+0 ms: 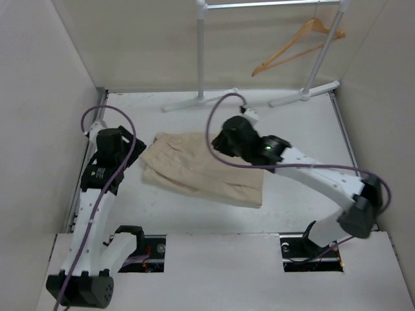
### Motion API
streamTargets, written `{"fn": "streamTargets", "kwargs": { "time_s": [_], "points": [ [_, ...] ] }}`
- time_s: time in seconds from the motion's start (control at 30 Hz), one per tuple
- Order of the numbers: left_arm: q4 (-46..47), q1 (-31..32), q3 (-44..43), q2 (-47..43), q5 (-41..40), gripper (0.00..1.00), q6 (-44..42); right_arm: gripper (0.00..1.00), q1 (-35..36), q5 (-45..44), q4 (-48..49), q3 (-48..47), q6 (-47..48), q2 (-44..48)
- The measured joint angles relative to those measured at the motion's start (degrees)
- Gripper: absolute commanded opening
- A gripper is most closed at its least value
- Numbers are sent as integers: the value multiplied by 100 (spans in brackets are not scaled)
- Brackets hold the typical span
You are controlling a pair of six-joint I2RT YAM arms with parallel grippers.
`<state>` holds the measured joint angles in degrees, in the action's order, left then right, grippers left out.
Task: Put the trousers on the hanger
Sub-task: Fold the trousers at the center of the board.
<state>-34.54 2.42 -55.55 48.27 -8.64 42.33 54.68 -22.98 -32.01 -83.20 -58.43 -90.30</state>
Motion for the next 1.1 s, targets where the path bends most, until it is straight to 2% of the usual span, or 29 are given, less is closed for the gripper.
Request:
{"fn": "streamTargets", "kwargs": {
  "time_s": [0.1, 0.17, 0.27, 0.37, 0.5, 0.7, 0.87, 1.03, 1.1],
  "points": [
    [302, 763, 85, 708, -133, 61, 13, 14, -695, 234, 566, 1309, 216, 1499],
    [595, 1272, 92, 1281, -214, 60, 15, 13, -909, 446, 734, 2155, 330, 2157],
    [1130, 1744, 107, 2020, -247, 59, 22, 13, -1121, 852, 964, 3375, 446, 2623],
    [1703, 1797, 234, 2573, -269, 58, 70, 14, -1423, 1246, 1099, 4347, 485, 2557],
    [2288, 1370, 811, 2907, -356, 57, 170, 14, -1764, 1493, 1335, 5152, 348, 2531],
    [2653, 411, 1937, 2986, -385, 57, 337, 14, -1821, 1725, 1880, 5595, 129, 2337],
    [2586, -433, 2441, 2055, -234, 61, 404, 17, -1851, 1902, 2098, 5565, 120, 2166],
    [1926, -713, 2347, 811, -125, 63, 396, 24, -1969, 2044, 1740, 5007, 374, 2345],
    [1711, -597, 2061, 551, -114, 62, 400, 22, -2083, 2118, 1657, 4583, 535, 2417]
  ]
}}
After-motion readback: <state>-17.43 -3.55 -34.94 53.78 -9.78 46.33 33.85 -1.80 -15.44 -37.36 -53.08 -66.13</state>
